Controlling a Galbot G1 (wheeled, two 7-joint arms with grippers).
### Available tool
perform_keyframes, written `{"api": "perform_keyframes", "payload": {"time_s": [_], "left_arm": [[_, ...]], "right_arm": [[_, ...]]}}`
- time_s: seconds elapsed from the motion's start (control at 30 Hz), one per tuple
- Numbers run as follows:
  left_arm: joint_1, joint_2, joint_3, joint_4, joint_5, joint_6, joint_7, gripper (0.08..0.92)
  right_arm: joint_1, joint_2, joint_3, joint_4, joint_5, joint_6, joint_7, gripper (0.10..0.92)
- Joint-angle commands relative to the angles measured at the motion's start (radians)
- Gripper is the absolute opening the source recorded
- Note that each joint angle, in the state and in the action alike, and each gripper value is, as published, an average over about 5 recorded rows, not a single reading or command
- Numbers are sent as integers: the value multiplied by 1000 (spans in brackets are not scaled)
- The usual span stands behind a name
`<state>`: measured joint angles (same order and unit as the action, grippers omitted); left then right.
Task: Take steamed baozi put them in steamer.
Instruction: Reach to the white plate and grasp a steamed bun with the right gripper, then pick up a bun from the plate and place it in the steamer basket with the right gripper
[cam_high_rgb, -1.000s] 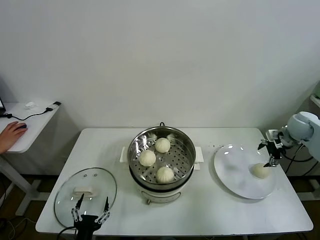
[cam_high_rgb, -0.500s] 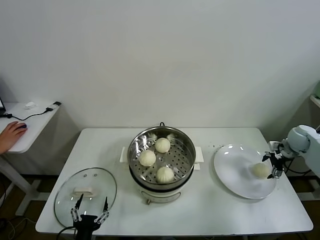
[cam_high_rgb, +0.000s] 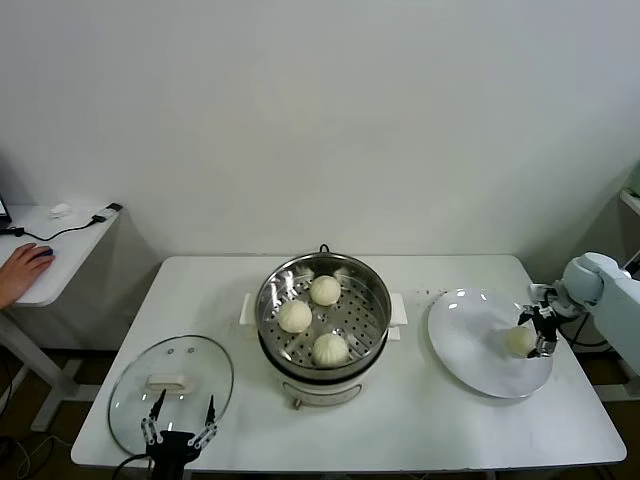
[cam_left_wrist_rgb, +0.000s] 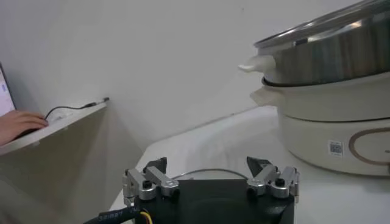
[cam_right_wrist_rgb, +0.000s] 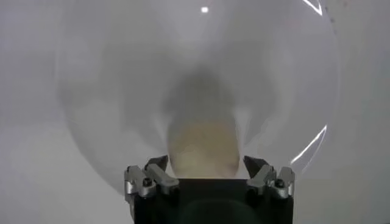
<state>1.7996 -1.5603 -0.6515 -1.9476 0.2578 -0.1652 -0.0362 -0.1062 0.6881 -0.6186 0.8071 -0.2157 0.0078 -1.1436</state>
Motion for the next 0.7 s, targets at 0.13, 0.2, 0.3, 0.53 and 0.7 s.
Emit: {"api": "perform_keyframes", "payload": {"time_s": [0.13,0.2,0.3,0.53,0.7], "left_arm": [[-4,9,-21,-1,-14,2,0,823],[-5,10,-21,-1,-13,2,-1,823],[-5,7,-18,-2,-12,2,-1,823],[-2,6,-13,1,-9,-1,-1,823],[1,8,-12,0,-11,-4,-2,823]], "right_arm": [[30,34,-50,-36,26,-1,-8,713],[37,32,-57,-34,30,-3,-12,666],[45,28,-62,-35,35,-4,-15,611],[62,0,-76,-6,73,-17,-17,548],[126,-39,-151,62,188,-52,-13,543]]}}
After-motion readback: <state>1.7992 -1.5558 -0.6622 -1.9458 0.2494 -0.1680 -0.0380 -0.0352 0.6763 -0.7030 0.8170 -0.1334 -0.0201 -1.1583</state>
